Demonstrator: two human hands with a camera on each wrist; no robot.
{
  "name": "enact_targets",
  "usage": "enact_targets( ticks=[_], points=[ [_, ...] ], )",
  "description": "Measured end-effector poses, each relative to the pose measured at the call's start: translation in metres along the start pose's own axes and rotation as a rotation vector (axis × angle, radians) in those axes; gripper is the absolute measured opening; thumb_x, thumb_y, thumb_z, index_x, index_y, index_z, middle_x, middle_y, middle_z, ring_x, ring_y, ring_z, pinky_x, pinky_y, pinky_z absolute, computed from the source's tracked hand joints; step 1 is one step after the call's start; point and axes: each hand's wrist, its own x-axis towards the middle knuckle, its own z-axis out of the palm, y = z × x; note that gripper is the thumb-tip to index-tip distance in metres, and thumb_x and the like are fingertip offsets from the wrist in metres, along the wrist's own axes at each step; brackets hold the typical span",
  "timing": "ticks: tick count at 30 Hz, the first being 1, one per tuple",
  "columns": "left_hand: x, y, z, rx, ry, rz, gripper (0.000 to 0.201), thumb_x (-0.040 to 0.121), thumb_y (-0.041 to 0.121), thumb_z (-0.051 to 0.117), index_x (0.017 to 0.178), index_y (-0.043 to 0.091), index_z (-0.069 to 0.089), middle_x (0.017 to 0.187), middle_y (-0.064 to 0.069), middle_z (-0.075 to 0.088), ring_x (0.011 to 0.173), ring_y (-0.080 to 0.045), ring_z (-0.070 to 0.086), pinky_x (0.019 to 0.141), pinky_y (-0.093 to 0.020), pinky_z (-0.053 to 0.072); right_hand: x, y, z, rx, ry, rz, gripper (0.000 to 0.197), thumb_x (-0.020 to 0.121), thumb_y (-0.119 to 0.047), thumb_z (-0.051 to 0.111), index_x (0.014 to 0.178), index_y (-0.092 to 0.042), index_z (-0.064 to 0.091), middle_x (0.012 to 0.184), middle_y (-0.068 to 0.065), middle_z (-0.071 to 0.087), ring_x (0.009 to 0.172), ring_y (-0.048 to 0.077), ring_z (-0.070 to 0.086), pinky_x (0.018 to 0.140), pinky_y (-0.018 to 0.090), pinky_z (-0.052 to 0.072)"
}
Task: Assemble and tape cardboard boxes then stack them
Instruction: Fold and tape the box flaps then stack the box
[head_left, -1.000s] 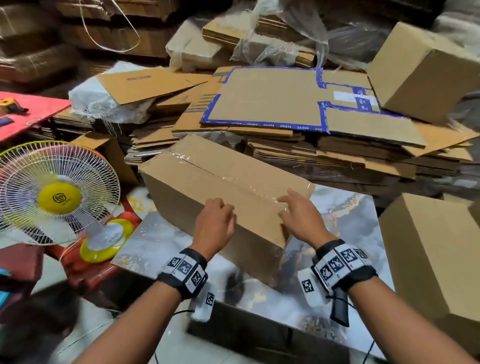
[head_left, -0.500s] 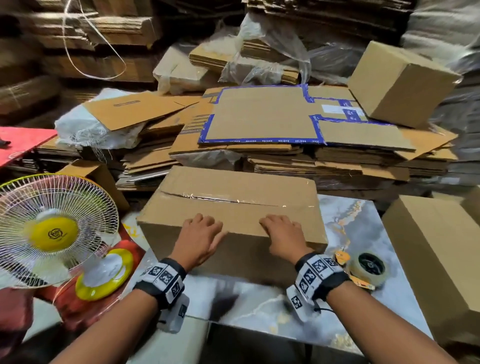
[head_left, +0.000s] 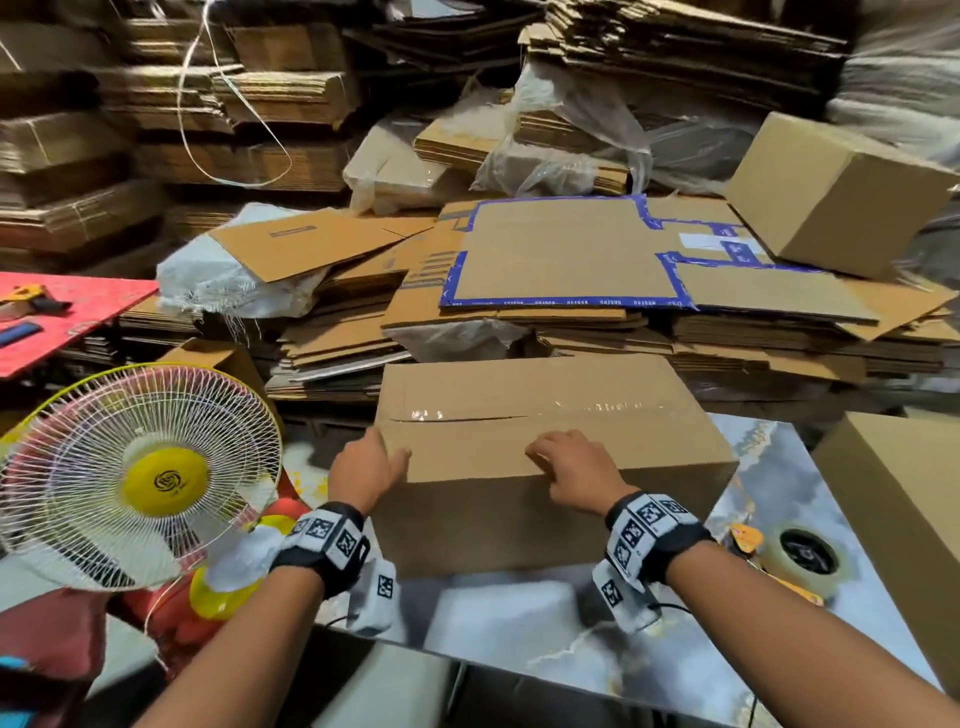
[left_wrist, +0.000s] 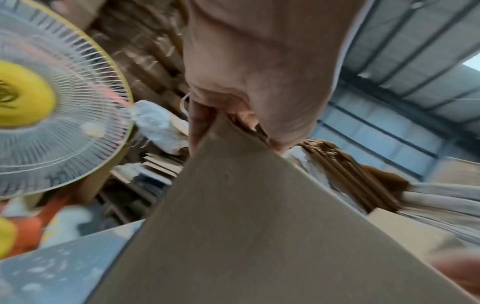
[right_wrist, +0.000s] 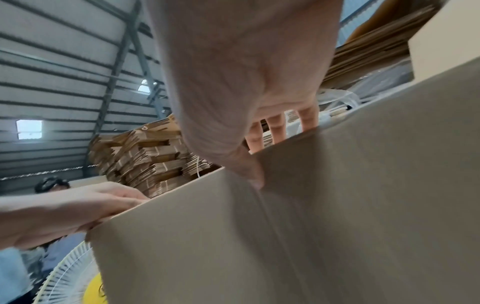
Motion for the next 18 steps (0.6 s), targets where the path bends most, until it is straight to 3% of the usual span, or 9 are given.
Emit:
enact_targets(
  ticks=[7, 11, 13, 14, 16, 17, 18],
  points=[
    [-0.059, 0.05, 0.025, 0.141, 0.037, 0.282, 0.04, 0.1, 0.046, 0.05, 0.108, 0.008, 0.057, 0.102, -0.015, 0.07, 0.101, -0.035, 0.064, 0.073, -0.039, 0.043, -0.005, 0.033, 0.0, 0.006, 0.126, 0.298, 0.046, 0.086, -0.007, 0.061, 0.129, -0.021, 0.059, 0.128, 0.003, 0.054, 0.127, 0.028, 0.046, 0.103, 0.045, 0.044],
    [-0.04, 0.059, 0.014, 0.16, 0.099, 0.315, 0.036, 0.101, 0.042, 0.045, 0.095, 0.012, 0.065, 0.096, -0.012, 0.07, 0.095, -0.033, 0.066, 0.07, -0.036, 0.045, -0.019, 0.038, 0.005, 0.2, 0.203, 0.397, 0.045, 0.086, -0.001, 0.059, 0.127, -0.018, 0.063, 0.152, 0.014, 0.04, 0.142, 0.034, 0.031, 0.112, 0.049, 0.04],
    [-0.011, 0.056, 0.004, -0.006, 0.174, 0.285, 0.03, 0.099, 0.036, 0.052, 0.106, 0.011, 0.066, 0.11, -0.011, 0.067, 0.104, -0.032, 0.063, 0.078, -0.037, 0.047, -0.027, 0.03, 0.007, 0.27, 0.287, 0.423, 0.04, 0.087, -0.005, 0.06, 0.126, -0.016, 0.064, 0.156, 0.015, 0.035, 0.142, 0.033, 0.032, 0.112, 0.045, 0.039],
    [0.005, 0.055, 0.001, -0.105, 0.186, 0.278, 0.032, 0.097, 0.033, 0.057, 0.118, 0.01, 0.064, 0.122, -0.012, 0.062, 0.114, -0.032, 0.059, 0.088, -0.04, 0.048, -0.031, 0.024, 0.007, 0.305, 0.327, 0.458, 0.038, 0.089, -0.01, 0.062, 0.127, -0.014, 0.062, 0.152, 0.015, 0.037, 0.134, 0.032, 0.04, 0.107, 0.04, 0.043],
    [0.037, 0.052, -0.003, -0.216, 0.136, 0.257, 0.05, 0.096, 0.029, 0.063, 0.139, 0.006, 0.052, 0.143, -0.016, 0.05, 0.133, -0.032, 0.047, 0.108, -0.042, 0.039, -0.038, 0.011, 0.007, 0.395, 0.358, 0.558, 0.038, 0.095, -0.025, 0.062, 0.13, -0.013, 0.056, 0.136, 0.014, 0.043, 0.104, 0.024, 0.055, 0.079, 0.026, 0.046],
    [0.048, 0.053, -0.004, -0.256, 0.077, 0.234, 0.057, 0.096, 0.028, 0.064, 0.145, 0.005, 0.047, 0.148, -0.017, 0.047, 0.137, -0.032, 0.044, 0.113, -0.042, 0.035, -0.04, 0.003, 0.007, 0.452, 0.333, 0.603, 0.039, 0.097, -0.033, 0.06, 0.13, -0.013, 0.052, 0.13, 0.013, 0.046, 0.09, 0.02, 0.054, 0.068, 0.022, 0.041],
    [0.059, 0.054, -0.002, -0.287, 0.01, 0.206, 0.061, 0.096, 0.03, 0.065, 0.148, 0.005, 0.044, 0.148, -0.017, 0.049, 0.137, -0.032, 0.045, 0.113, -0.042, 0.037, -0.04, -0.004, 0.009, 0.511, 0.288, 0.625, 0.041, 0.098, -0.038, 0.059, 0.13, -0.015, 0.048, 0.126, 0.012, 0.049, 0.086, 0.019, 0.053, 0.064, 0.024, 0.039]
  ],
)
